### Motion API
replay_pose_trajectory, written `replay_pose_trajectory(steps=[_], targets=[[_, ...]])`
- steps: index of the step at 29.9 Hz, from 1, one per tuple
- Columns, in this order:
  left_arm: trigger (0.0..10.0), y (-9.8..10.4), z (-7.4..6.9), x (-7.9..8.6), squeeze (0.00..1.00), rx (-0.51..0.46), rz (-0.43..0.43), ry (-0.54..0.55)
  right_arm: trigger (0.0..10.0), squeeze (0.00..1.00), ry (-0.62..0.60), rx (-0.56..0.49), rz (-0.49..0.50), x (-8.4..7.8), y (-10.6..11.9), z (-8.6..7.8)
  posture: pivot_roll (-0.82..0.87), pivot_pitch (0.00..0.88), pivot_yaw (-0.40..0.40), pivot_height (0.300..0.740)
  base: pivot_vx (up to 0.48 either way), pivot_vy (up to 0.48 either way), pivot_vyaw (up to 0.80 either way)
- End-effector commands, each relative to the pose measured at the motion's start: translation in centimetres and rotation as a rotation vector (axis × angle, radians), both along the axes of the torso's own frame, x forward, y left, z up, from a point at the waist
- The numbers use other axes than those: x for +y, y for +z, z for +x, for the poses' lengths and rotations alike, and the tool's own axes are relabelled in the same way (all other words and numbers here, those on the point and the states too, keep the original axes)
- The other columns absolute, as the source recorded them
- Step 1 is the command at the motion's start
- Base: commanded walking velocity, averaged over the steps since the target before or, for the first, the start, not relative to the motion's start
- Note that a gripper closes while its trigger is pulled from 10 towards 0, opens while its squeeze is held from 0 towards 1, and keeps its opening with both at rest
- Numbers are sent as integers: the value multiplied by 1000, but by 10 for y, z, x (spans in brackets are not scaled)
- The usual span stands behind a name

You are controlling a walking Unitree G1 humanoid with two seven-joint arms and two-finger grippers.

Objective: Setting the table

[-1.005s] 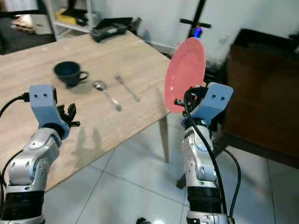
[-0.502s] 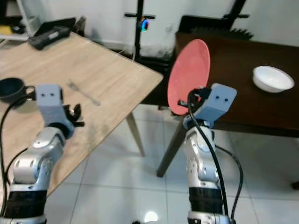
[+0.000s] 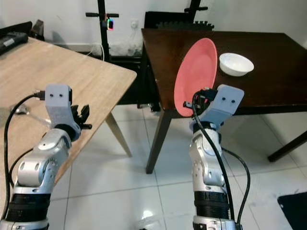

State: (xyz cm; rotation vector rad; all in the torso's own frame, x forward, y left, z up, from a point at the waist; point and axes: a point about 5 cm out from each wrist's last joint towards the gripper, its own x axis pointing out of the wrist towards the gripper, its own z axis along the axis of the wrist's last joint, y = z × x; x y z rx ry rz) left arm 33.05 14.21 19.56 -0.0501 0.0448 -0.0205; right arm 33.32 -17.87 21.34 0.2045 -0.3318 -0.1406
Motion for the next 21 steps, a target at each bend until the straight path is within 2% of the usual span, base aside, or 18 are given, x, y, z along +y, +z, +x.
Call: replay_pose_trajectory(steps=[1, 21], targets=[[10000, -4, -1, -1, 0, 15, 0, 1, 10000, 0, -7, -15, -8, -2, 3, -1, 48, 81, 33, 740, 0, -472, 0], [10000, -5, 0, -2, 0, 13, 8, -5, 10000, 0, -7, -12, -8, -2, 1, -1, 48, 76, 35, 740, 0, -466, 0]])
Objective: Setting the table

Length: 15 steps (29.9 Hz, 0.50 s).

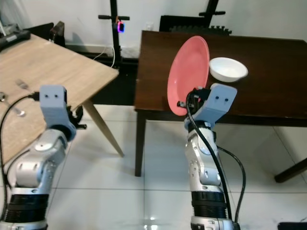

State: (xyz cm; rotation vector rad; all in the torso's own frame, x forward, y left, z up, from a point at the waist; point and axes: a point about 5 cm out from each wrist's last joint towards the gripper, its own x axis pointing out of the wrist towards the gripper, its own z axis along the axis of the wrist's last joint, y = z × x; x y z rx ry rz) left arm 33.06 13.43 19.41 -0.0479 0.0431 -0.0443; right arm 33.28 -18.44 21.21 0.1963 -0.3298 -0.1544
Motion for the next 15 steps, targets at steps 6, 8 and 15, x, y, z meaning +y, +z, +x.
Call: replay_pose_trajectory(steps=[6, 8, 15], targets=[[10000, -4, 0, 6, 0, 16, 4, 16, 10000, 0, 9, -17, -4, 4, 3, -1, 46, 76, 34, 740, 0, -304, 0], [10000, -4, 0, 6, 0, 18, -7, 17, 10000, 0, 9, -16, -5, 4, 3, -1, 44, 78, 35, 740, 0, 0, 0], [10000, -6, 0, 6, 0, 34, -28, 27, 10000, 0, 7, -14, -5, 4, 3, -1, 42, 80, 35, 740, 0, 274, 0]])
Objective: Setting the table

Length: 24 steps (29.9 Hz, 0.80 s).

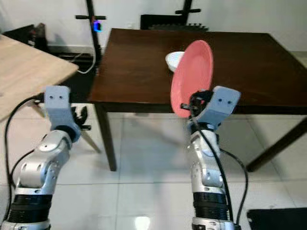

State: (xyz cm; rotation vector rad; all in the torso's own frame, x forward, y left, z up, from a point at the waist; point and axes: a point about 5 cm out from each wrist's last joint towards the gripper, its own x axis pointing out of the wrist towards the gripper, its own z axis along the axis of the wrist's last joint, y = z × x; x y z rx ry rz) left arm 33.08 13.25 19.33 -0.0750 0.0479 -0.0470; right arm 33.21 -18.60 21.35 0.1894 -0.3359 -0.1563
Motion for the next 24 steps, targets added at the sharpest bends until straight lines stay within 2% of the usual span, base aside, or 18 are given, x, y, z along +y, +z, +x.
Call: replay_pose_trajectory(steps=[1, 5, 7, 15, 24], targets=[[10000, -5, 0, 8, 0, 28, -1, 30, 10000, 0, 10, -9, 2, 5, 1, -1, 42, 80, 35, 740, 0, 480, 0], [10000, -5, 0, 9, 0, 22, -1, 30, 10000, 0, 9, -7, 2, 5, 1, -1, 42, 82, 36, 740, 0, 434, 0], [10000, -4, 1, 9, 0, 23, 24, 27, 10000, 0, 9, -6, 2, 5, 0, -1, 42, 82, 36, 740, 0, 0, 0], [10000, -7, 0, 5, 0, 32, 23, -8, 10000, 0, 8, -4, 2, 6, 0, -1, 42, 82, 38, 740, 0, 0, 0], [10000, -7, 1, 4, 0, 33, 51, -30, 10000, 0, 1, -9, -1, 6, 0, -3, 41, 82, 42, 740, 472, 0, 0]])
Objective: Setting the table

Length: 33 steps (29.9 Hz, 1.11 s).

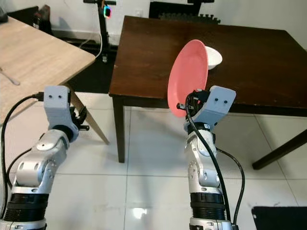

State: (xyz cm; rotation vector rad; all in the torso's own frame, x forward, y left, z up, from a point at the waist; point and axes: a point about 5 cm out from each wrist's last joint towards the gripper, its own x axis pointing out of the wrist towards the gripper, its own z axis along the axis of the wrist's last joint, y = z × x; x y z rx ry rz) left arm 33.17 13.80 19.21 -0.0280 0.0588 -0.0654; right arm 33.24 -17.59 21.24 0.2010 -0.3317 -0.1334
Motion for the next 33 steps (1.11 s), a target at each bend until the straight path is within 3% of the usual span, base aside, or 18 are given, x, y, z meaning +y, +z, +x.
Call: replay_pose_trajectory(steps=[1, 5, 21, 33], targets=[[10000, -5, 0, -2, 0, 22, 5, -12, 10000, 0, -27, -11, -8, -5, 1, -3, 41, 83, 42, 740, 480, 0, 0], [10000, -5, 0, -2, 0, 19, 10, -15, 10000, 0, -36, -10, -2, -7, 1, -3, 41, 82, 43, 740, 480, 0, 0], [10000, -4, -1, -4, 0, 14, 27, -33, 10000, 0, -70, -24, 10, -12, 3, -4, 40, 82, 47, 740, 480, 0, -761], [10000, -5, -1, -3, 0, 12, 33, -31, 10000, 0, -50, -28, -12, -8, 4, -4, 42, 83, 46, 740, 480, 0, 0]])
